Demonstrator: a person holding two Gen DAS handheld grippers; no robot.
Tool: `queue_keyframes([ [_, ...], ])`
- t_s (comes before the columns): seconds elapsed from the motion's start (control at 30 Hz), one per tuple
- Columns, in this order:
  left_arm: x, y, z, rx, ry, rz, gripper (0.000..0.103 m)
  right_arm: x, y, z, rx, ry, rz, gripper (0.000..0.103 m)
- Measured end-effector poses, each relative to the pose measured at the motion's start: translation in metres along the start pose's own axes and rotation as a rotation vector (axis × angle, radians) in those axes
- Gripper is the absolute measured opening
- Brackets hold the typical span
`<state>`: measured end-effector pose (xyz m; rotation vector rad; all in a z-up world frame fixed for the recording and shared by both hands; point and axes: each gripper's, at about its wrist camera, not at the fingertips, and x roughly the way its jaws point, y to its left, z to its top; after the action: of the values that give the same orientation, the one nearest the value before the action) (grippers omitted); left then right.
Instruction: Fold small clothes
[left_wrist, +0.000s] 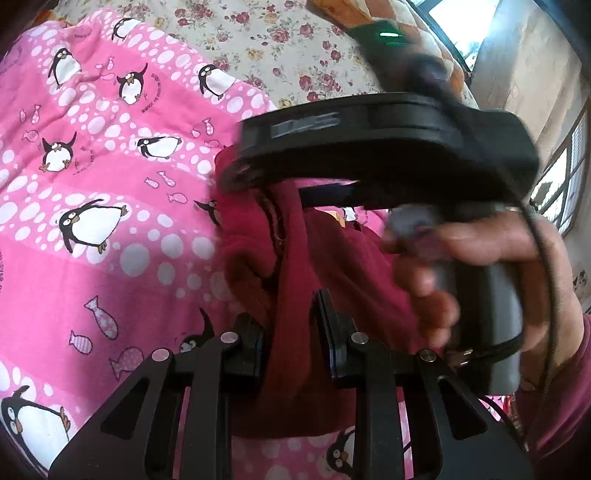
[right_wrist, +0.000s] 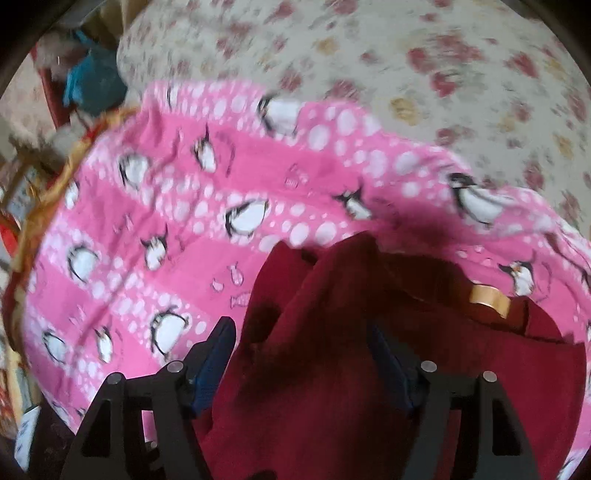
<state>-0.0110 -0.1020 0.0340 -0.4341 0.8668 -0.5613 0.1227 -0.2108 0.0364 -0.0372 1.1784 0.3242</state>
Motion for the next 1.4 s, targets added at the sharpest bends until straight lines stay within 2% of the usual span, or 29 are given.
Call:
queue_keyframes([
  [0.1,0.002,-0.001,0.000,0.014,0.001,0.015,0.023,0.025,0.010,0.002,-0.010,0.058,-0.011,0.071],
  [0.17,0.004,-0.002,-0.001,0.024,0.005,0.033,0.024,0.036,0.016,-0.001,-0.061,0.070,-0.048,0.070],
  [0.2,0.005,-0.002,-0.002,0.025,0.007,0.033,0.024,0.035,0.017,-0.003,-0.075,0.049,-0.063,0.057],
  [0.23,0.007,-0.002,-0.002,0.023,0.010,0.035,0.024,0.031,0.015,-0.006,-0.080,0.021,-0.074,0.048],
  [0.3,0.006,-0.007,-0.004,0.040,0.004,0.046,0.024,0.017,0.006,-0.010,-0.068,-0.018,-0.027,0.030],
  [0.43,0.000,-0.030,-0.006,0.045,0.010,0.005,0.024,-0.024,-0.022,-0.021,-0.001,-0.102,0.066,0.025],
  [0.53,-0.009,-0.073,-0.005,0.142,0.004,-0.021,0.022,-0.059,-0.047,-0.033,0.039,-0.152,0.127,0.023],
  [0.7,0.008,-0.158,-0.007,0.263,0.063,-0.095,0.020,-0.118,-0.109,-0.060,0.121,-0.230,0.153,0.021],
  [0.73,0.017,-0.179,-0.011,0.299,0.082,-0.112,0.017,-0.129,-0.127,-0.068,0.146,-0.247,0.147,0.021],
  [0.83,0.044,-0.218,-0.024,0.372,0.123,-0.118,0.017,-0.152,-0.177,-0.091,0.227,-0.284,0.115,0.021],
  [0.93,0.086,-0.244,-0.042,0.399,0.207,-0.121,0.015,-0.154,-0.218,-0.112,0.295,-0.289,0.086,0.021],
  [1.07,0.134,-0.248,-0.060,0.381,0.290,-0.077,0.015,-0.130,-0.263,-0.137,0.395,-0.254,0.025,0.021],
  [1.17,0.124,-0.241,-0.057,0.361,0.322,-0.096,0.016,-0.108,-0.283,-0.148,0.444,-0.218,-0.055,0.020],
  [1.2,0.115,-0.241,-0.054,0.374,0.317,-0.103,0.019,-0.109,-0.287,-0.151,0.468,-0.227,-0.030,0.020],
  [1.23,0.098,-0.238,-0.051,0.400,0.298,-0.107,0.032,-0.113,-0.293,-0.156,0.507,-0.244,0.021,0.021],
  [1.27,0.085,-0.235,-0.048,0.415,0.277,-0.104,0.047,-0.119,-0.296,-0.159,0.528,-0.256,0.047,0.027],
  [1.33,0.061,-0.225,-0.043,0.426,0.221,-0.086,0.063,-0.140,-0.293,-0.169,0.521,-0.285,0.049,0.040],
  [1.4,0.045,-0.209,-0.034,0.421,0.171,-0.040,0.063,-0.157,-0.284,-0.183,0.499,-0.321,0.080,0.062],
])
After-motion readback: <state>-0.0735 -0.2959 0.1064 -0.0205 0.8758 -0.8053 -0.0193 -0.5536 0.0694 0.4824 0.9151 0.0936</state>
